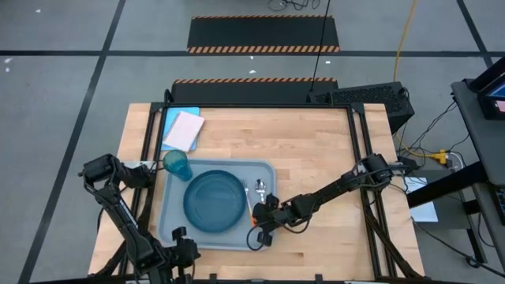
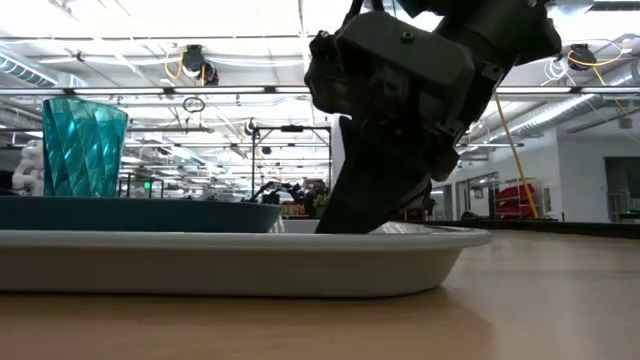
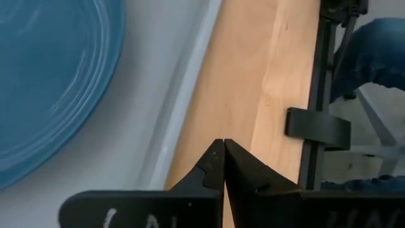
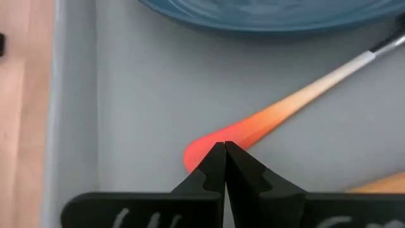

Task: Pick and place plate/cup/fork/spoon on tray
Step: Adjust the orange fork on the gray tray

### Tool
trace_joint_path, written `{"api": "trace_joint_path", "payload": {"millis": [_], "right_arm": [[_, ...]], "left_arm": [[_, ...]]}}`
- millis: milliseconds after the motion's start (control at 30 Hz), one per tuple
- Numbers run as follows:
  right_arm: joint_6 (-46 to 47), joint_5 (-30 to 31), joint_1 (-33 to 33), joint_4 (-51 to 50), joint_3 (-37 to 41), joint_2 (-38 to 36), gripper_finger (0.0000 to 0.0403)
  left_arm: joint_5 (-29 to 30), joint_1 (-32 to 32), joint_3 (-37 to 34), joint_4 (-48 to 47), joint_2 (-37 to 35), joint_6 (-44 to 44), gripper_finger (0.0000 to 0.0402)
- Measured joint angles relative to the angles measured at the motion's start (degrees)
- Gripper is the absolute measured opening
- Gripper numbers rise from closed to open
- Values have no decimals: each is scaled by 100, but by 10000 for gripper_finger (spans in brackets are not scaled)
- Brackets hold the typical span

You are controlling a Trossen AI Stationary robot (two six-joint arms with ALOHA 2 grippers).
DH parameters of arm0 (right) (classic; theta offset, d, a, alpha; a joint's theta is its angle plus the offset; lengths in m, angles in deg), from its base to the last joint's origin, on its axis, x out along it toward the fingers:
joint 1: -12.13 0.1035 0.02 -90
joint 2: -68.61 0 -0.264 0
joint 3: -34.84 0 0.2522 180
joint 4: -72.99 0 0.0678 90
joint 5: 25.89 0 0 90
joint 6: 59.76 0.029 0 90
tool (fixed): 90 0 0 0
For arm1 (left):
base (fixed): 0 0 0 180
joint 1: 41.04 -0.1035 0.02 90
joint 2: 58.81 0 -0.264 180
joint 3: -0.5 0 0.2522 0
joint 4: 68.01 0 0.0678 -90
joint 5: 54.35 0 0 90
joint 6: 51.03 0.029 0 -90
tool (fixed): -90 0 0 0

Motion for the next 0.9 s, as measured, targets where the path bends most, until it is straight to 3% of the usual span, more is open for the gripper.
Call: {"api": "trace_joint_path", "payload": {"millis": [233, 533, 900], "right_arm": [[311, -348, 27, 54, 24, -231, 0], [-350, 765, 9, 293, 20, -400, 0], [-826, 785, -537, 575, 250, -83, 0]], "left_arm": [[99, 4, 0, 25, 0, 55, 16], [328, -11, 0, 73, 0, 207, 19], [356, -68, 2, 328, -2, 371, 19]]}}
